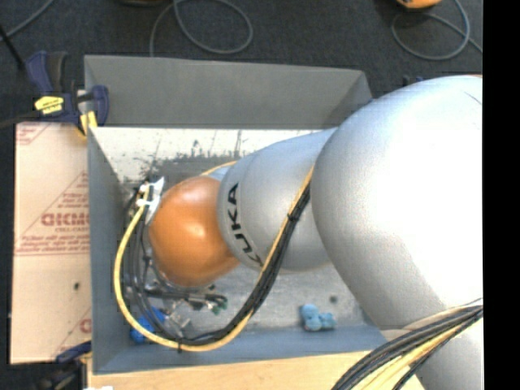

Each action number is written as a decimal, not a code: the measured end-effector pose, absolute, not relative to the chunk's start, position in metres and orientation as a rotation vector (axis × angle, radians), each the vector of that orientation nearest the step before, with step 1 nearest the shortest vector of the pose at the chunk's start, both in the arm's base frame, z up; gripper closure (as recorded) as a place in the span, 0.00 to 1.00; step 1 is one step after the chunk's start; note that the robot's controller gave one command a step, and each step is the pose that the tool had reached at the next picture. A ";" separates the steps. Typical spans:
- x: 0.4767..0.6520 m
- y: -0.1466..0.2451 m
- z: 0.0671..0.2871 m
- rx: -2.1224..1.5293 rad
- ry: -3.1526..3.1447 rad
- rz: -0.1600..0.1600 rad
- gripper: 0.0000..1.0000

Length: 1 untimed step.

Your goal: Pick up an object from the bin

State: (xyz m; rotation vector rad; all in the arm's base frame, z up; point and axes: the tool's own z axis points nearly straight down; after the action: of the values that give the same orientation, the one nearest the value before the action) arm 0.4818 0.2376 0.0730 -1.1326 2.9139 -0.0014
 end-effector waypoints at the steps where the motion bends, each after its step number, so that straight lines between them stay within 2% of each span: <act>1: 0.477 0.234 0.073 -1.018 2.959 0.001 1.00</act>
Offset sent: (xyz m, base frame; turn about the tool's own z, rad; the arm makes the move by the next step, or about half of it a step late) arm 0.0000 0.0000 0.0000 0.0000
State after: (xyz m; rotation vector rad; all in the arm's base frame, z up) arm 0.4773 0.2336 0.0730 -1.0178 2.9586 0.0009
